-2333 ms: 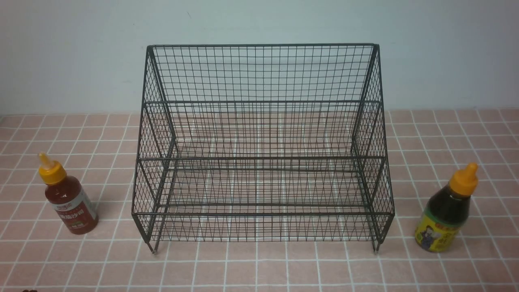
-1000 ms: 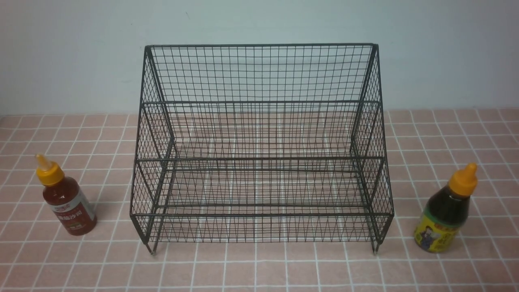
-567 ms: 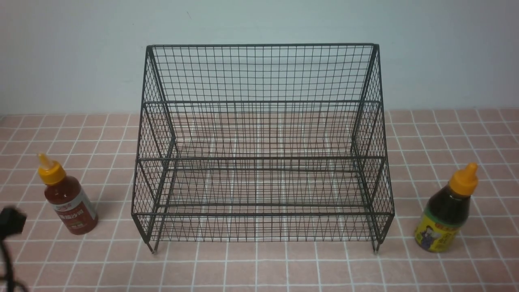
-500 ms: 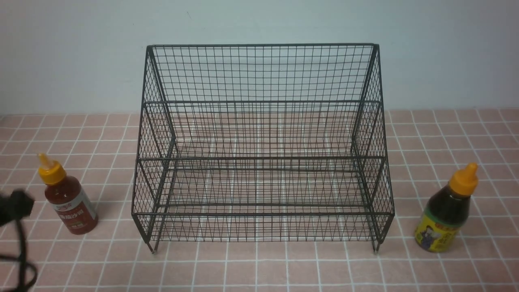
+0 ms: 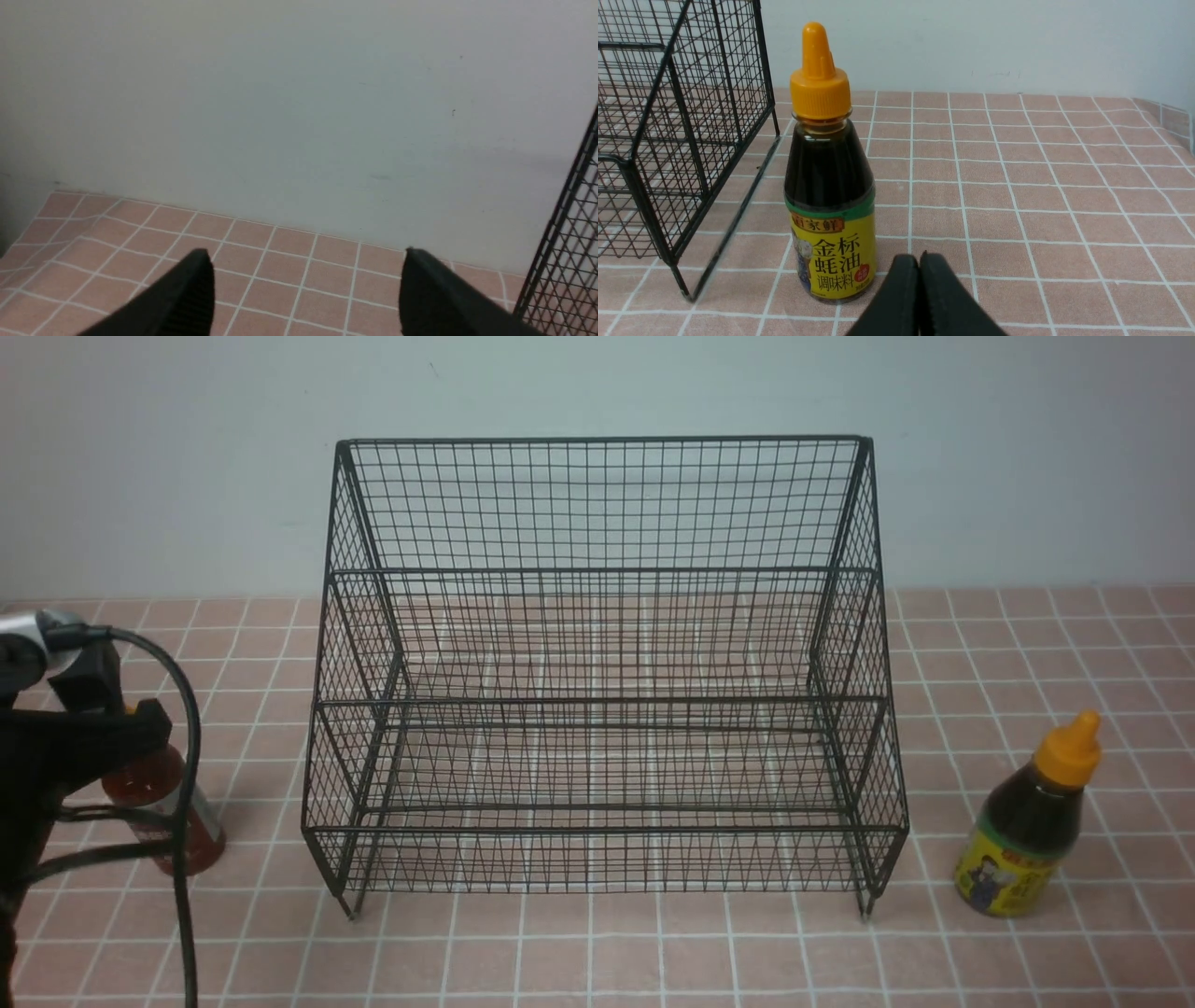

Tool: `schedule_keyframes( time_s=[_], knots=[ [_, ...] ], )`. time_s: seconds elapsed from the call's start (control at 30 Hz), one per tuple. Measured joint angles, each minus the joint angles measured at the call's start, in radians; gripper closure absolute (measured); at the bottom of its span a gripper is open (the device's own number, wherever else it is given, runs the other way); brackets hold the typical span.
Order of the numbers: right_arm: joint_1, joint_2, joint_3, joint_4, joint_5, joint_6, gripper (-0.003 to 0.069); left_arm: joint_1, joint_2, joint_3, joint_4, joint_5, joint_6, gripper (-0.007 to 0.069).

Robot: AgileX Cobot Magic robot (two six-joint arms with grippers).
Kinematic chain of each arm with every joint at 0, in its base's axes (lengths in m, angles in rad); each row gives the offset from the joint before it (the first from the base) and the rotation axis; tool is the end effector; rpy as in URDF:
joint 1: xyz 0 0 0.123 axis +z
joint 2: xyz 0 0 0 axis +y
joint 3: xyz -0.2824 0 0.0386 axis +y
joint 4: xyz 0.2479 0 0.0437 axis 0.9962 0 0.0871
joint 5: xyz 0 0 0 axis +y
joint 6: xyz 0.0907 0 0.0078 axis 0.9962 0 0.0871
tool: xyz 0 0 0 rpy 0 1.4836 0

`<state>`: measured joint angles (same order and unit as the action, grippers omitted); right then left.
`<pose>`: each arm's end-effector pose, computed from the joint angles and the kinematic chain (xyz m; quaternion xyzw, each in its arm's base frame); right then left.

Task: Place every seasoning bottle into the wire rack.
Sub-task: Use the left arm to grab the condiment bottle closest to it, then use the left arm to put the condiment bottle back on the shelf

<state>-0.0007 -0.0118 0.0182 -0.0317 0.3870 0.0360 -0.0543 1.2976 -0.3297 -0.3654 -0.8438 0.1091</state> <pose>0.0521 -0.0011 0.1728 0.0065 0.8066 -0.0031 0.5911 0.2260 0.0120 0.2196 -0.1228 0.7205 0.0326 0.6818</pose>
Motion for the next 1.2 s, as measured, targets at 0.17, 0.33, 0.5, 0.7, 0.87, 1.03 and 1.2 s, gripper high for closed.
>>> schedule_keyframes(
  time_s=[0.17, 0.33, 0.5, 0.7, 0.87, 1.03, 1.2],
  knots=[
    [0.000, 0.000, 0.000, 0.000, 0.000, 0.000, 0.0673, 0.000, 0.083, -0.042, -0.031, -0.003, 0.000, 0.0103],
    [0.000, 0.000, 0.000, 0.000, 0.000, 0.000, 0.0673, 0.000, 0.160, -0.069, -0.073, -0.004, 0.000, 0.0103],
    [0.000, 0.000, 0.000, 0.000, 0.000, 0.000, 0.0673, 0.000, 0.222, -0.073, -0.081, -0.004, 0.000, 0.0130],
    [0.000, 0.000, 0.000, 0.000, 0.000, 0.000, 0.0673, 0.000, 0.224, -0.073, -0.055, 0.031, 0.002, 0.0365],
    [0.000, 0.000, 0.000, 0.000, 0.000, 0.000, 0.0673, 0.001, 0.100, -0.071, -0.005, 0.126, 0.009, 0.0365],
    [0.000, 0.000, 0.000, 0.000, 0.000, 0.000, 0.0673, 0.001, -0.101, -0.110, 0.085, 0.255, 0.042, 0.0365],
    [0.000, 0.000, 0.000, 0.000, 0.000, 0.000, 0.0673, -0.002, -0.289, -0.174, 0.232, 0.475, 0.080, 0.0365]
  ],
)
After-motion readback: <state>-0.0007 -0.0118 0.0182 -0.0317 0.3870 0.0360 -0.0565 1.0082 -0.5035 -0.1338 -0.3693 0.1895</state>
